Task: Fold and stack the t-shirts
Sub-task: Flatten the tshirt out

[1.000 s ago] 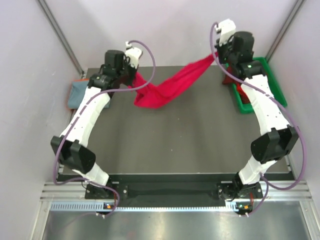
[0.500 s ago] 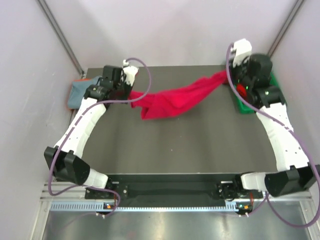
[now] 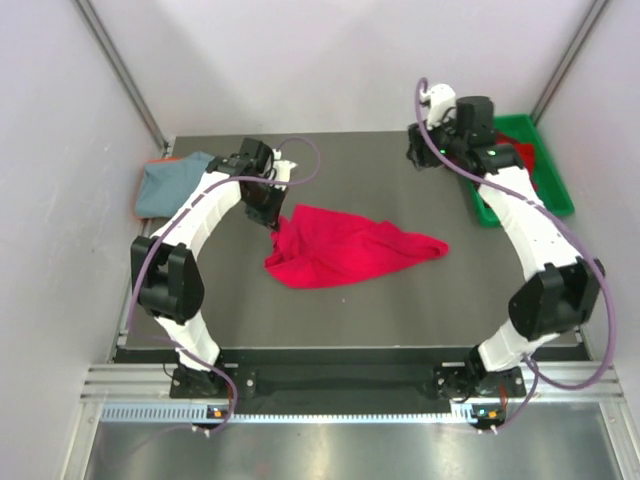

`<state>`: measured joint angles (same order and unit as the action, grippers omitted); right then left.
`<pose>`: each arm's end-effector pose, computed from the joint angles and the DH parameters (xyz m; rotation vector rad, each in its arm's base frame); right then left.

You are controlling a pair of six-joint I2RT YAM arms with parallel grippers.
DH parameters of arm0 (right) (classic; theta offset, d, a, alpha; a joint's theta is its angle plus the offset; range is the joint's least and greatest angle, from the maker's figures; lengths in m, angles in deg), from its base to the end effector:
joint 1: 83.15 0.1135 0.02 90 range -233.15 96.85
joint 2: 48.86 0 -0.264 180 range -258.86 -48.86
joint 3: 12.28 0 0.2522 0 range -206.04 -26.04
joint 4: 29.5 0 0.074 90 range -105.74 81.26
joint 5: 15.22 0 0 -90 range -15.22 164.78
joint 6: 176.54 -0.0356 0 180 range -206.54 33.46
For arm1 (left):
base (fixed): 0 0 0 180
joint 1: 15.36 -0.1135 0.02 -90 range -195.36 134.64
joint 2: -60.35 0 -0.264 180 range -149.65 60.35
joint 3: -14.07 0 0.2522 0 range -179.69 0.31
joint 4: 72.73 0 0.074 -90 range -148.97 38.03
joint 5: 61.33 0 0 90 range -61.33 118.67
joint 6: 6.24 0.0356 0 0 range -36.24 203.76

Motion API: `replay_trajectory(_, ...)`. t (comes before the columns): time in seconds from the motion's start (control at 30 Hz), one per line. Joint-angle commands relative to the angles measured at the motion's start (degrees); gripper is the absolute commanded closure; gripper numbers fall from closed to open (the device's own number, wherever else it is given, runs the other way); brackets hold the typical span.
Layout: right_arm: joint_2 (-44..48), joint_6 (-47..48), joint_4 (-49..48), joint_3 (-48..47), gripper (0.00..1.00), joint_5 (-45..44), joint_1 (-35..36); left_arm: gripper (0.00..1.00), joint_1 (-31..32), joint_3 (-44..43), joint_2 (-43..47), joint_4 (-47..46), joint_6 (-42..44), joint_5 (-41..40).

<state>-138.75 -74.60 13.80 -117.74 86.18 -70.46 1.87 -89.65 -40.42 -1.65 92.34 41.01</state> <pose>0.3485 0.0857 0.3945 -0.5573 1.9739 0.2124 0.3432 -0.1144 0.2849 0.6722 2.6757 -0.3375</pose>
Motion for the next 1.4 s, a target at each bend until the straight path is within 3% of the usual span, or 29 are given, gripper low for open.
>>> replay_trajectory(0.0, -7.11, 0.18, -0.1, -2.43, 0.41, 6.7, 3.66, 1.0, -0.18, -0.05, 1.02, 0.78, -1.2, 2.78)
replay_trajectory(0.3, -26.63, 0.28, 2.98, -13.23, 0.41, 11.54, 10.16, 1.0, -0.27, 1.26, 1.72, 0.25, -1.63, -1.61)
replay_trajectory(0.5, -33.77, -1.22, 2.54, -19.39, 0.42, 11.19, 12.1, 1.0, -0.8, 2.5, 2.69, 0.34, -1.46, -3.72)
replay_trajectory(1.23, -39.31, 1.14, 2.19, -11.22, 0.4, 1.53, 15.44, 1.0, -4.58, -2.33, -0.65, 0.25, -2.78, -1.97)
replay_trajectory(1.3, -39.75, 1.41, 2.45, -10.7, 0.44, 0.73, 15.7, 1.0, -4.93, -2.51, -0.57, 0.16, -2.78, -1.62)
replay_trajectory(1.37, -39.84, 2.03, 2.63, -10.43, 0.54, 0.2, 15.88, 1.0, -5.1, -2.33, -0.48, 0.07, -2.87, -1.44)
